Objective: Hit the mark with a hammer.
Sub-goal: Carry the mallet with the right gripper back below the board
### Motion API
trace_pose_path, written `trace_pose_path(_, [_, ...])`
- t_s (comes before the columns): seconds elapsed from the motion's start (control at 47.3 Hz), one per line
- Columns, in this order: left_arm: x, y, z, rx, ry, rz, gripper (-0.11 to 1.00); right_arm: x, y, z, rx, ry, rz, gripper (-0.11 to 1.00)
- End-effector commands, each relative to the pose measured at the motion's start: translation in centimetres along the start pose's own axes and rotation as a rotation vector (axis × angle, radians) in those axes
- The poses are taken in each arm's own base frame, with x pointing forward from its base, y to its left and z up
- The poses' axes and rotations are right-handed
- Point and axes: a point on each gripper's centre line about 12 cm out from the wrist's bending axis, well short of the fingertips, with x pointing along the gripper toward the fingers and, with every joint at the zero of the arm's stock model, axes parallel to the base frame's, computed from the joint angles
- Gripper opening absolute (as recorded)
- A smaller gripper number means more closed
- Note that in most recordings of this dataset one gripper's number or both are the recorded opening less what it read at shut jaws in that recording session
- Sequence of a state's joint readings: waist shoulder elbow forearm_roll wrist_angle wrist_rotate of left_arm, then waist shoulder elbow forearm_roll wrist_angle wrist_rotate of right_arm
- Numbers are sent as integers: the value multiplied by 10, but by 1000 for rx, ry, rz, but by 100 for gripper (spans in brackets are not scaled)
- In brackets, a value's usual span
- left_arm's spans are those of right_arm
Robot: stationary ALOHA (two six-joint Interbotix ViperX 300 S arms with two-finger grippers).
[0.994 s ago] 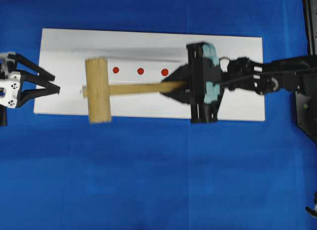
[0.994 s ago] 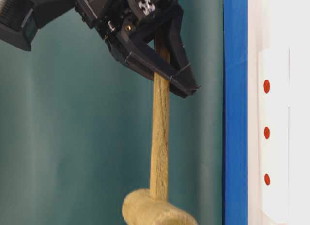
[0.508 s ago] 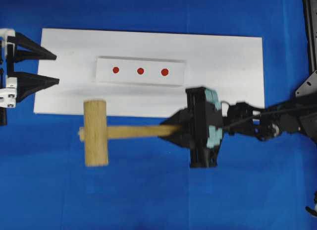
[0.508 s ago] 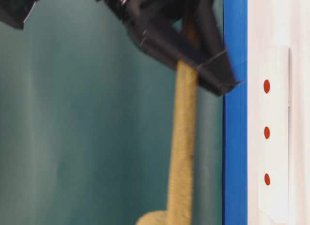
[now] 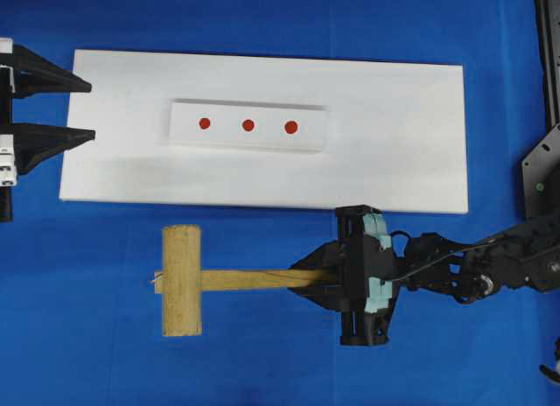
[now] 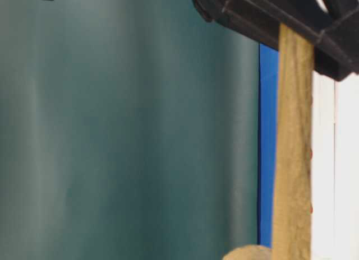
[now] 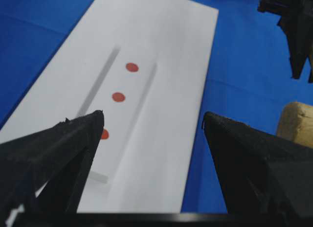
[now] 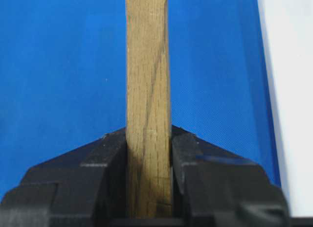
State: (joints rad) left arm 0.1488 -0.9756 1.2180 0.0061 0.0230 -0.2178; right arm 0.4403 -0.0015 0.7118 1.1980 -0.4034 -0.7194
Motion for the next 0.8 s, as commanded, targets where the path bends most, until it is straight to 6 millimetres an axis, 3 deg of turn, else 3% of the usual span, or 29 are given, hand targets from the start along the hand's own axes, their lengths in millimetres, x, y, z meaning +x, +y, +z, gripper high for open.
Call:
trace_pose_path(0.0, [0, 0, 6, -1, -19, 0, 78, -1, 6, 15, 11, -43, 8, 7])
trace_pose_path(0.36, [0, 3, 8, -4, -32, 16, 78, 29, 11, -15, -20, 75, 18, 7])
trace_pose_path(0.783, [0, 4, 5, -4, -25, 22, 78, 58, -4, -40, -19, 153, -36, 7])
